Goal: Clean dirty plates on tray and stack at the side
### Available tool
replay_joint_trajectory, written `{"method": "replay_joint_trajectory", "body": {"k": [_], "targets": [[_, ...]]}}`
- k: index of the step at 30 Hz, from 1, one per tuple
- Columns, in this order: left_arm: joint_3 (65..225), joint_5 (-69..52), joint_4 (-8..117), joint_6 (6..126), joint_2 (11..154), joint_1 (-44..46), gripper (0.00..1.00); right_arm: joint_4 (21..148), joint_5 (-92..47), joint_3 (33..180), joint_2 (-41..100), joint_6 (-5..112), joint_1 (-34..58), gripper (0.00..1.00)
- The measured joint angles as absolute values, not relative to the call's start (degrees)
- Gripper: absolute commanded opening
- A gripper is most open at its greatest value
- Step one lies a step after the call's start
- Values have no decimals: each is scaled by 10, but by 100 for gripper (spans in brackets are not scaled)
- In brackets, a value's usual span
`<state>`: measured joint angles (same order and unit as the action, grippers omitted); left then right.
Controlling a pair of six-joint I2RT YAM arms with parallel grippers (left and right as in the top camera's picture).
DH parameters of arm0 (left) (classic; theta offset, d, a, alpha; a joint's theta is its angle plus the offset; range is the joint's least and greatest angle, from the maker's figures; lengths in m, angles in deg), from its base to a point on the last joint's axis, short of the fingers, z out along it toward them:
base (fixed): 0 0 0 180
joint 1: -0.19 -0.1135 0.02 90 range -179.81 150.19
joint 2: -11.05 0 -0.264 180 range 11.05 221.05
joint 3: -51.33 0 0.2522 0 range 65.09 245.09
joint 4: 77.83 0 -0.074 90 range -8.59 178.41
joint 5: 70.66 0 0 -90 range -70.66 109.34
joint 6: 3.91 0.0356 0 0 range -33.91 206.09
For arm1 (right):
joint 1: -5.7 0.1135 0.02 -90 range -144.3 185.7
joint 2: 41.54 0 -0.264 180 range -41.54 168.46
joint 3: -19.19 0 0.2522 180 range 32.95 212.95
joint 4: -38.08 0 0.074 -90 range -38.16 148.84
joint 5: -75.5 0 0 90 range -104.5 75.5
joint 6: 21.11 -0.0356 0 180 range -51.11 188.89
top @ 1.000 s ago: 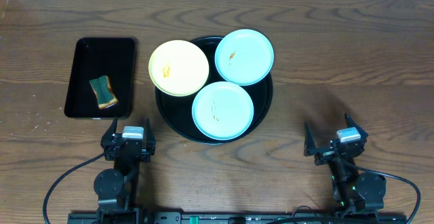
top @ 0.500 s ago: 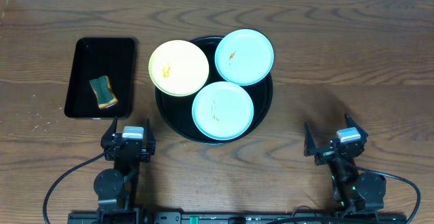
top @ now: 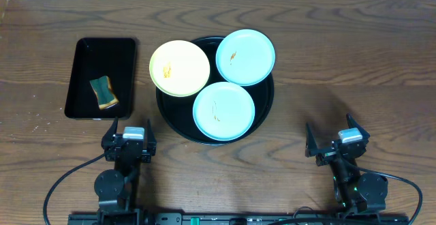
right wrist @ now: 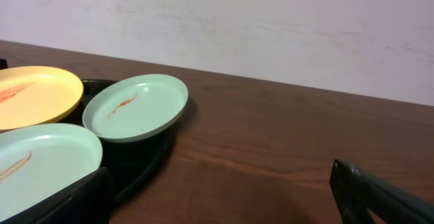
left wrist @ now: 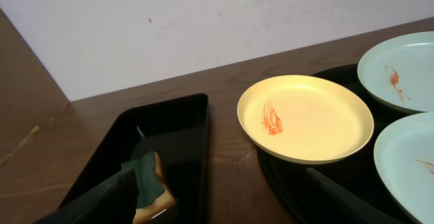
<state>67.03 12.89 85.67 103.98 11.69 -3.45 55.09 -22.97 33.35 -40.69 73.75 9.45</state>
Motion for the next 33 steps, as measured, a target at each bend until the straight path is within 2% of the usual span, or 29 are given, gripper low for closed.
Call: {"method": "replay_joint_trajectory", "body": {"k": [9, 24, 33], "targets": [[670, 113, 859, 1036, 117, -34, 77, 551, -230, 334, -407, 738, 95, 99], [670, 91, 862, 878, 117, -34, 77, 516, -230, 334, -407, 732, 95, 99], [709, 87, 852, 843, 161, -34, 77, 504, -241, 334, -407, 699, 95, 99]]}}
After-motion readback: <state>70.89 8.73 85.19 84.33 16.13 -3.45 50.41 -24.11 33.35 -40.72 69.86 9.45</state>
